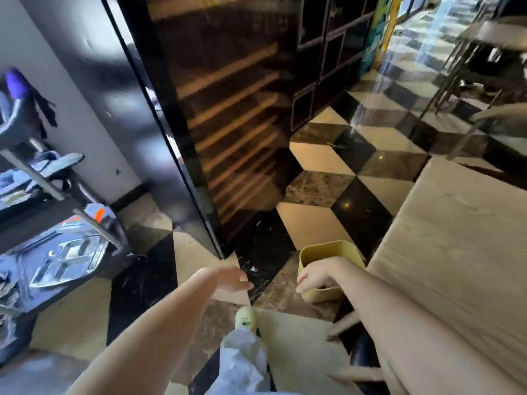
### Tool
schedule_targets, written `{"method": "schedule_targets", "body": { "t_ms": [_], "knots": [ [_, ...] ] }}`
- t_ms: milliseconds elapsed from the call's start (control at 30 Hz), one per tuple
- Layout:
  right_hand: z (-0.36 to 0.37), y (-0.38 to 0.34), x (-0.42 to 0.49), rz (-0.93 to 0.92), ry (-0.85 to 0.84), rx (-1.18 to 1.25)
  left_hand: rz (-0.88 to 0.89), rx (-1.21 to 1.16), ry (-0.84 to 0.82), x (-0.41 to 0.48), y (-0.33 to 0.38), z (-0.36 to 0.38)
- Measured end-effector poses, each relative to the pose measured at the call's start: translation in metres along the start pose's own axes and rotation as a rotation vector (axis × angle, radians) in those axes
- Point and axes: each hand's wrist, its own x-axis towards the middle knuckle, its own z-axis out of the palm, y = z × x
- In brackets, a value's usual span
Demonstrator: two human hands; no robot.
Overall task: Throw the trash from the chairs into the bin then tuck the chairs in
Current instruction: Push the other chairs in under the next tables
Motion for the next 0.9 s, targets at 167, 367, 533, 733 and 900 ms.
{"method": "schedule_targets", "body": {
  "t_ms": [167,367,533,733,900],
  "knots": [
    [-0.074,0.018,0.041,0.053,0.043,0.033,0.112,0.108,0.020,0.080,-0.024,-0.092],
    [-0.159,0.040,0.062,0.114,0.148,0.249,0.215,0.306,-0.045,0.143,-0.021,-0.214],
    [-0.203,0.070,0.069,0.221,0.163,0.358,0.260,0.378,-0.077,0.202,-0.002,-0.276],
    [-0.247,0.126,0.096,0.300,0.189,0.481,0.334,0.472,-0.131,0.268,0.043,-0.333],
    [-0.298,0.181,0.121,0.301,0.188,0.540,0.341,0.487,-0.174,0.343,0.072,-0.388]
  ]
}}
